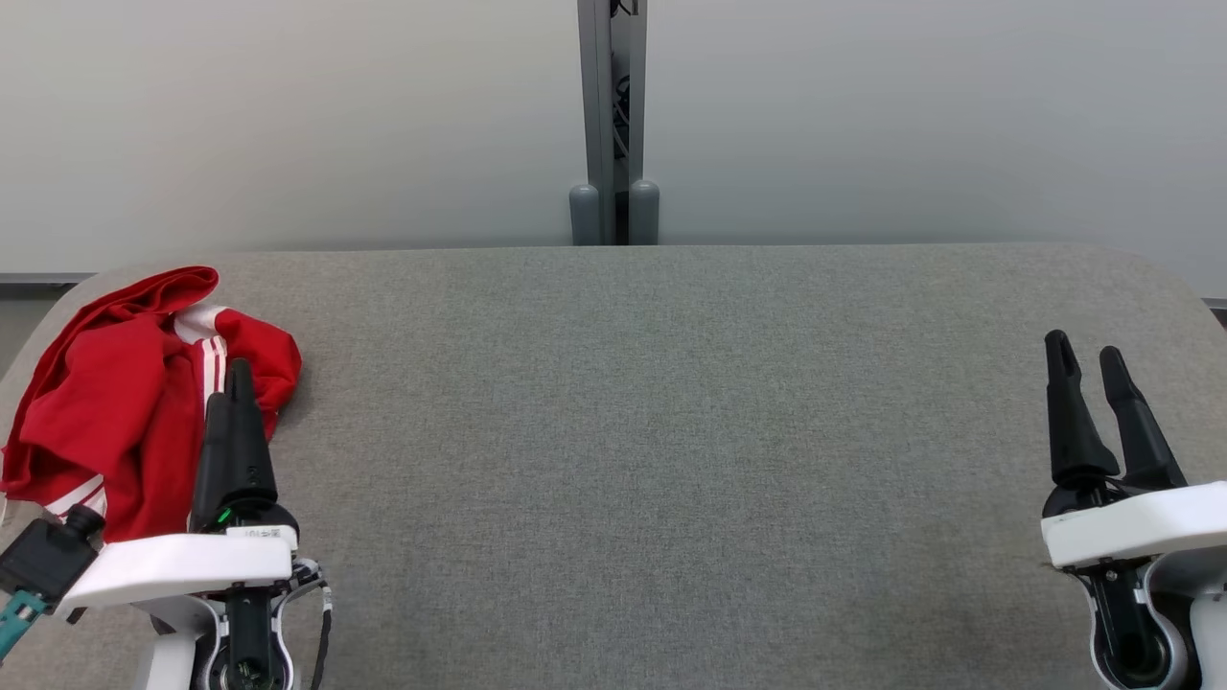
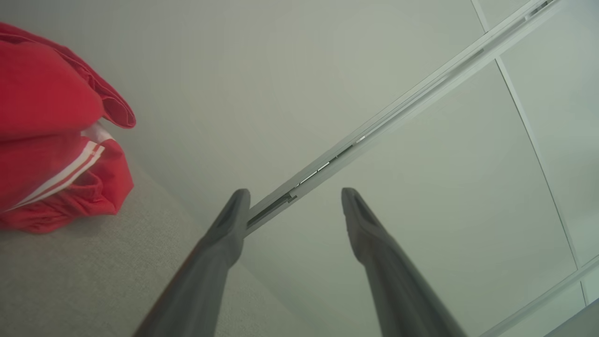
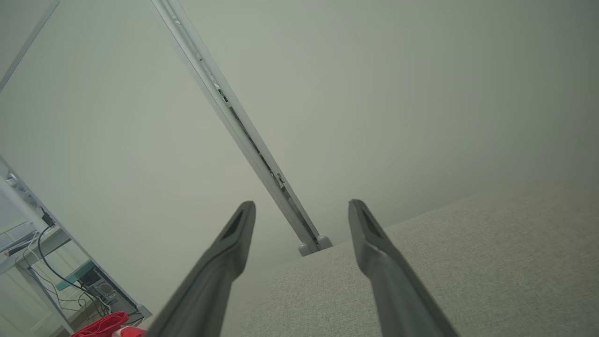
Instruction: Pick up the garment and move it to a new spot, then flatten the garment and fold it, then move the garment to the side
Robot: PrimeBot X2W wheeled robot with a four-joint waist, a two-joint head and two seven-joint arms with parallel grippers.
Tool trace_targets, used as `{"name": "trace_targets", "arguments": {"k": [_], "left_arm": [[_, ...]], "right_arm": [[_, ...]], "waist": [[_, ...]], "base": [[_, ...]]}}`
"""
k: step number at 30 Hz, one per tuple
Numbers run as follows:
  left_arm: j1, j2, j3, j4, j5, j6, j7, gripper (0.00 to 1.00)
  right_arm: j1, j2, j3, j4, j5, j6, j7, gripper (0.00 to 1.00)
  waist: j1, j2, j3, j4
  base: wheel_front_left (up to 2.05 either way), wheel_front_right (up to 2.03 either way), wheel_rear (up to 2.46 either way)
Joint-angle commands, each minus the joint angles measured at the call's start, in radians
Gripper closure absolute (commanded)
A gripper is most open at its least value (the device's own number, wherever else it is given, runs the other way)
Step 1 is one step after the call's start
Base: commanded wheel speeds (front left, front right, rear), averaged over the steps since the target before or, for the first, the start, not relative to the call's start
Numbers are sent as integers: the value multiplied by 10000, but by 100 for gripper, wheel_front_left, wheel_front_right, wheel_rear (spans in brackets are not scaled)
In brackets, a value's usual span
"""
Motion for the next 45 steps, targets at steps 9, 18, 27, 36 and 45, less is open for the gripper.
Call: {"name": "trace_targets", "arguments": {"k": [9,18,27,36,45], "left_arm": [[230,28,-850,-1135,2577,1163,-204,0],[385,35,-1903,-1082,4956,2217,-358,0],[427,41,-2772,-422,6903,2855,-499,0],[483,45,-2950,-159,7537,3233,-614,0],[630,47,-3035,106,8046,3307,-737,0]], "right_arm": [[-90,-163,446,-133,-1543,46,-457,0],[21,-146,834,28,-2462,45,-789,0],[107,14,757,463,-3212,48,-1094,0],[55,46,1117,1044,-3594,50,-1355,0],[58,86,1146,1393,-4182,53,-1629,0]], "waist": [[0,0,77,-3],[0,0,168,-82],[0,0,212,-161],[0,0,189,-208],[0,0,150,-208]], "base": [[0,0,0],[0,0,0],[0,0,0],[0,0,0],[0,0,0]]}}
